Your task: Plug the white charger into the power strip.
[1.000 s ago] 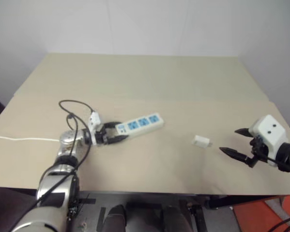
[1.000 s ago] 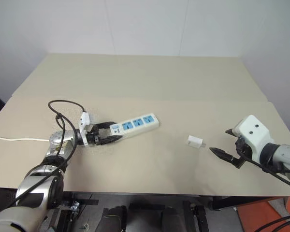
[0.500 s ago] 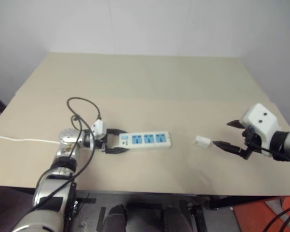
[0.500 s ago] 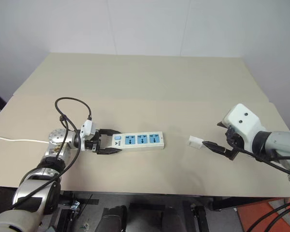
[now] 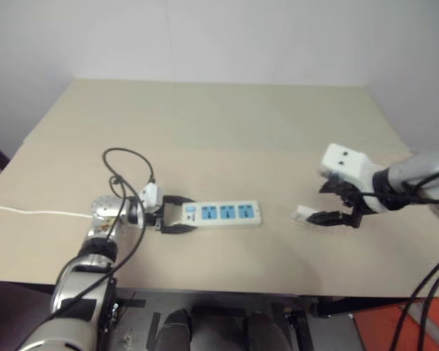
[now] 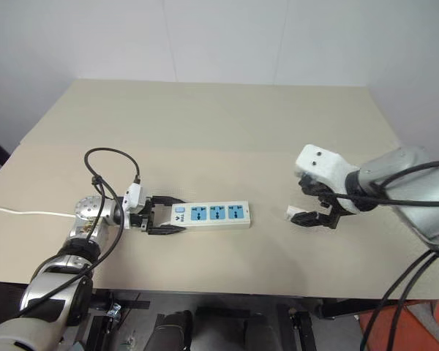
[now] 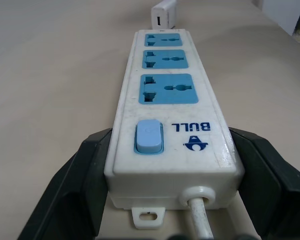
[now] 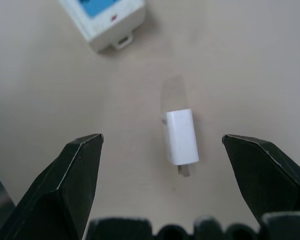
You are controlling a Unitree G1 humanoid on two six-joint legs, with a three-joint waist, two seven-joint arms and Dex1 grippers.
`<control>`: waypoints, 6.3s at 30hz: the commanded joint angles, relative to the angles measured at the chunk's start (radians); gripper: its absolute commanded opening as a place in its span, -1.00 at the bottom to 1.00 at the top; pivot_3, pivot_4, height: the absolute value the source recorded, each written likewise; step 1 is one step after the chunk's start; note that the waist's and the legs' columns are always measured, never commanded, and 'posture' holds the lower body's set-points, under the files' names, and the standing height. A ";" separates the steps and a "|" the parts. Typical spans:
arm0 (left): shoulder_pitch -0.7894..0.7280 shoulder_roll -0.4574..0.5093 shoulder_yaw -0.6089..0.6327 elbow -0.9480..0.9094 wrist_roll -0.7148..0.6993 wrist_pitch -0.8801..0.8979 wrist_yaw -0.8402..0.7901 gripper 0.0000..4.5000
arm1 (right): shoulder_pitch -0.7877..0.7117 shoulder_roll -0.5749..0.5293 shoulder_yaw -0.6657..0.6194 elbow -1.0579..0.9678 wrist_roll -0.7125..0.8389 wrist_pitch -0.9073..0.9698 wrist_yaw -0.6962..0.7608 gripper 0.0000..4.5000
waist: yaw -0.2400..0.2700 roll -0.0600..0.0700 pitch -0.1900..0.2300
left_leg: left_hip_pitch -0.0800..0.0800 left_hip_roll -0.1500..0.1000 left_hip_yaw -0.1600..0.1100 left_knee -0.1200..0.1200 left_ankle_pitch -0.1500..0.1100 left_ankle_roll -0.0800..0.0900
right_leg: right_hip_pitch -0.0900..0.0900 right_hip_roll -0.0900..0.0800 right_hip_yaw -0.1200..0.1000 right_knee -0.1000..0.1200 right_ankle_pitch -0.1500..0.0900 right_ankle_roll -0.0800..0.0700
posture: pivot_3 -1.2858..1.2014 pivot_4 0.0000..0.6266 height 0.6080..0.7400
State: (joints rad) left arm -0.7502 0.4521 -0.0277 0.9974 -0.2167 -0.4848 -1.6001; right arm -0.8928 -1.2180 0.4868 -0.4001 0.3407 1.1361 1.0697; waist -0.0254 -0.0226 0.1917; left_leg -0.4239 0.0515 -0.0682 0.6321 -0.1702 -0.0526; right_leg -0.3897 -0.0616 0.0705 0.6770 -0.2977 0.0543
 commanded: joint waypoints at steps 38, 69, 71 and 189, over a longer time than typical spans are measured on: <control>0.039 0.022 -0.048 -0.025 0.028 -0.028 0.022 0.44 | -0.207 0.370 0.283 0.589 -0.490 -0.198 0.324 -0.40 | -0.011 0.001 0.000 | 0.001 0.000 0.000 0.000 0.000 0.000 | -0.001 0.000 0.000 0.003 0.000 -0.001 | 0.03 -0.52 1.00; 0.064 0.034 -0.058 -0.122 0.013 0.059 -0.011 0.44 | 0.281 0.918 -0.506 0.314 0.118 -0.674 0.076 -0.51 | -0.017 -0.001 -0.002 | 0.002 0.000 -0.001 -0.001 0.000 0.000 | 0.001 0.001 0.000 0.004 0.001 -0.001 | 0.03 -0.52 1.00; 0.072 0.033 -0.060 -0.149 0.009 0.075 -0.008 0.44 | 0.268 0.959 -0.466 0.385 0.097 -0.747 0.084 -0.51 | -0.017 -0.001 -0.002 | 0.002 0.000 -0.001 -0.001 0.000 0.000 | 0.001 0.001 0.000 0.004 0.001 -0.001 | 0.03 -0.52 1.00; 0.079 0.048 -0.057 -0.192 0.008 0.143 0.004 0.44 | 0.007 0.751 -0.131 0.572 -0.213 -0.713 0.236 -0.51 | -0.016 0.001 -0.002 | 0.006 0.000 -0.001 -0.004 0.000 0.000 | 0.002 0.001 0.000 0.003 -0.001 0.000 | 0.03 -0.52 1.00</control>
State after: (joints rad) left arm -0.6635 0.4915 -0.0764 0.7937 -0.2368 -0.3300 -1.6085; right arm -0.8755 -0.4588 0.3467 0.2017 0.1392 0.4075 1.3149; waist -0.0419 -0.0215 0.1893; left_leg -0.4175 0.0514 -0.0689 0.6277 -0.1699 -0.0529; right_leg -0.3873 -0.0605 0.0707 0.6801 -0.2982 0.0539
